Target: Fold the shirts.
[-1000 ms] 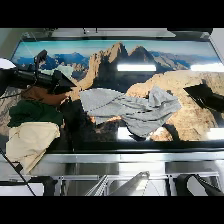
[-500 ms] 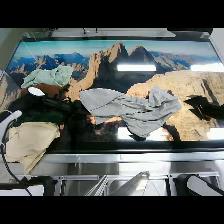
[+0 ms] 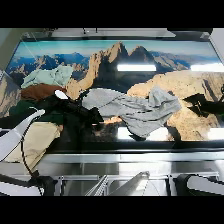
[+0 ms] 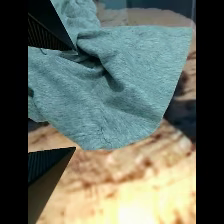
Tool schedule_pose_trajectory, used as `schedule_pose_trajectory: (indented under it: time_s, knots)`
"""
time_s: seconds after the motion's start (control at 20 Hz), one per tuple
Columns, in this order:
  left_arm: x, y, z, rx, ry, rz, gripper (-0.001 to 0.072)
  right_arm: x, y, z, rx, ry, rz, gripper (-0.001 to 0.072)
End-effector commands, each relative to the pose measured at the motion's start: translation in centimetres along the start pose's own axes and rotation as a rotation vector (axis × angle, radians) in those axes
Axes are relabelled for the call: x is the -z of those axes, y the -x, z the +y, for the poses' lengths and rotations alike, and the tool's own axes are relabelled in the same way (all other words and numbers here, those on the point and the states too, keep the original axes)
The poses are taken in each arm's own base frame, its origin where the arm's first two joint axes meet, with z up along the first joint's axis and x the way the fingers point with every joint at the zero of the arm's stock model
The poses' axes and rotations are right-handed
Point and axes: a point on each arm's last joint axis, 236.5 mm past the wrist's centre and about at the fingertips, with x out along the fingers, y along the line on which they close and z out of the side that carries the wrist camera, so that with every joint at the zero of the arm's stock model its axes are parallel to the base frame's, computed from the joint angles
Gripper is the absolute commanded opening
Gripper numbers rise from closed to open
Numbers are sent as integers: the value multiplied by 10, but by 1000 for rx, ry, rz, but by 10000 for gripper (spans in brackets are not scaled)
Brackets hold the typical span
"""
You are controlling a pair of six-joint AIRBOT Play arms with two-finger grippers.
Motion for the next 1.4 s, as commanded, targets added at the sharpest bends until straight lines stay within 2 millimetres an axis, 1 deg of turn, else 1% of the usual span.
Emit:
schedule_pose_trajectory:
  time_s: [0.0,0.1,0.2,0.25,0.3,0.35,0.45,0.5,0.6,0.7,0.85,1.0,1.05,1.1,1.15,1.2,1.25,1.35]
  knots:
    - [-9,-4,4,-24,-11,4,341,-9,1,-2,16,22,-12,638]
    - [-4,-1,1,-12,-11,29,341,-8,1,-5,25,28,-5,638]
    - [4,12,-5,25,-8,84,342,-9,2,-11,52,46,-3,636]
    - [7,21,-6,43,3,105,341,-8,2,-16,73,54,1,542]
    - [9,27,-7,56,19,119,342,-3,1,-23,94,55,21,419]
    - [11,32,-6,65,34,131,341,2,-2,-27,103,46,42,425]
    - [13,37,1,57,65,142,341,15,-13,-33,84,8,101,491]
    - [13,38,5,35,68,138,341,20,-18,-35,72,-11,122,509]
    - [10,31,12,-12,56,124,343,26,-25,-36,45,-50,145,506]
    - [-1,18,9,-46,23,75,343,30,-31,-34,36,-55,160,505]
    - [-18,4,5,-86,-20,-4,343,36,-45,-21,22,-16,174,504]
    - [-28,5,7,-97,-22,-44,343,26,-59,-2,-10,-2,123,501]
    - [-32,7,10,-99,-16,-60,341,24,-62,6,-31,2,114,482]
    - [-36,10,12,-100,-10,-76,337,21,-64,11,-43,2,108,312]
    - [-40,13,15,-101,1,-92,184,20,-65,15,-50,10,109,149]
    - [-42,16,17,-98,13,-100,9,19,-66,20,-56,19,113,70]
    - [-43,18,19,-94,20,-106,7,20,-65,25,-71,27,124,17]
    - [-43,23,15,-62,41,-105,8,20,-60,34,-97,44,140,16]
